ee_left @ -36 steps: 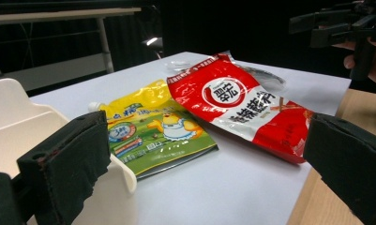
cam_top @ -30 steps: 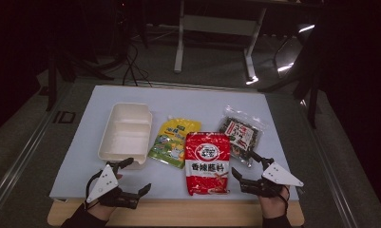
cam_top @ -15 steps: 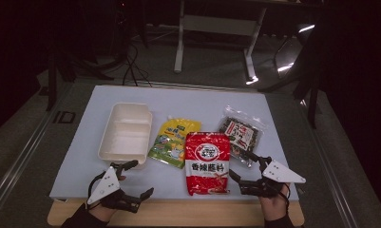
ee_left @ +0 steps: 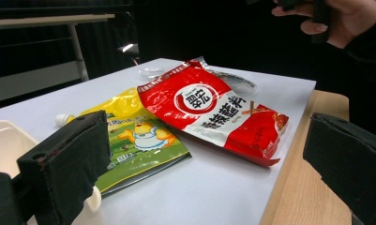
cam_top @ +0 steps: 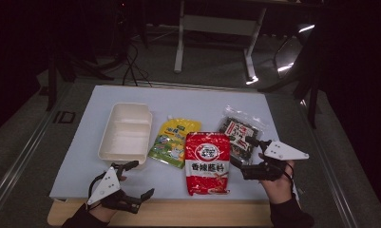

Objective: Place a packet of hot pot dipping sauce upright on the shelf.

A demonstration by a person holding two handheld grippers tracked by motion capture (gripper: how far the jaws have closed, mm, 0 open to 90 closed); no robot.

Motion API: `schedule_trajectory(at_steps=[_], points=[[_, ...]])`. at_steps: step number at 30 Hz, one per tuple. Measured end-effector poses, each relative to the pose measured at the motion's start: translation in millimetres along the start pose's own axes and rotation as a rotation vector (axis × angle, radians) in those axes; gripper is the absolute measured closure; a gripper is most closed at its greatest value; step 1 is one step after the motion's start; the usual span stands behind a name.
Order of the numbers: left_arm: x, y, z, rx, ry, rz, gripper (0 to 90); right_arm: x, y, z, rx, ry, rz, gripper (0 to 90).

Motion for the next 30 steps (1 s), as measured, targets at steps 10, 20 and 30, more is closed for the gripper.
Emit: schedule_trajectory(at_steps=[10,20,30], points=[[-0.5,0.7,-0.4,-0.006,0.006,0.009,1.7,9.2,31.1,-26.7,-0.011,0.006,0.064,14.4],[-1.7,1.6,-0.4,-0.01,0.006,0.014,1.7,6.8,58.5,-52.1,-0.005,0.04,0.149,19.2],[-2.9,2.8,-0.9,-0.016,0.008,0.026,1.7,-8.9,77.3,-67.0,-0.029,0.069,0.247,18.2]])
Point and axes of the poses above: each handheld gripper's, and its own axes: y roughly forward along the jaws, x roughly out of its top, z roughly to its left, the point moved 1 cm from there along y, roughly forward along the jaws, and after that the axes turned 7 degrees about y, right-handed, at the moved point
